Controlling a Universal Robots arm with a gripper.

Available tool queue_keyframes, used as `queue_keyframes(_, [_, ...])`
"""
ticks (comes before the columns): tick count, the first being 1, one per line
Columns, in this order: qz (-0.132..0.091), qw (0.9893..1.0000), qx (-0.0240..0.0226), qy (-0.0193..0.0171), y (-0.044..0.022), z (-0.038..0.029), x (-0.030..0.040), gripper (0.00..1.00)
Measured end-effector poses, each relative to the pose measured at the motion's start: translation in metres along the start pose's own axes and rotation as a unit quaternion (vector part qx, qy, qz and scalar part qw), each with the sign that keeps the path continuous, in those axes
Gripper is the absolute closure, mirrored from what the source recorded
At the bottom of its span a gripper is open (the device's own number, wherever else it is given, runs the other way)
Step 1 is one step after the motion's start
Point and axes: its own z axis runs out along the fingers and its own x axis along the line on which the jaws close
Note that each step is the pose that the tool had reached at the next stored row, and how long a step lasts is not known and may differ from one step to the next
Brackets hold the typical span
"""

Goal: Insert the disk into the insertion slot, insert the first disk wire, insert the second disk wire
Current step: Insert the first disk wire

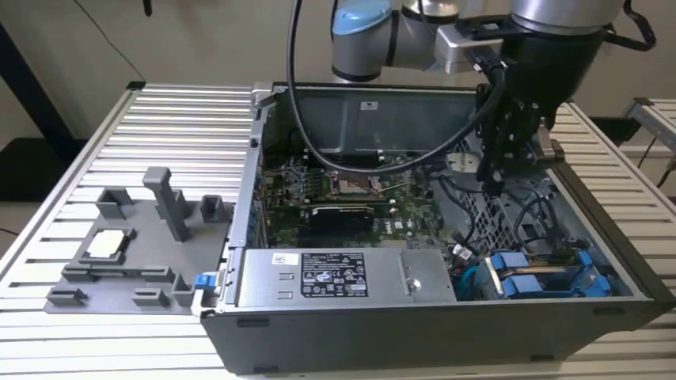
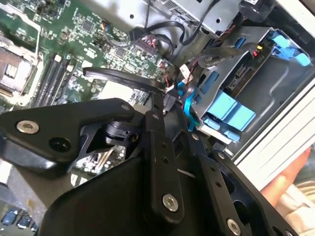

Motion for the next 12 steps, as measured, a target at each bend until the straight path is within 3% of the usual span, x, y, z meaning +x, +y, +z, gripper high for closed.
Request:
queue_keyframes(2, [-0.004,0.9999,0.0005,0.01,0.0004,0.0005,-0.0002,0.73])
queue_keyframes(4, [-0.007,0.9998,0.0022,0.0161,0.0005,0.0014,-0.0002,0.73])
queue_keyframes(6, [-0.008,0.9998,0.0055,0.0186,0.0007,0.003,-0.0004,0.73])
queue_keyframes(10, [-0.011,0.9997,0.0128,0.0195,0.0011,0.0071,-0.0009,0.73])
queue_keyframes(12, [-0.011,0.9997,0.0129,0.0196,0.0011,0.0071,-0.0009,0.73])
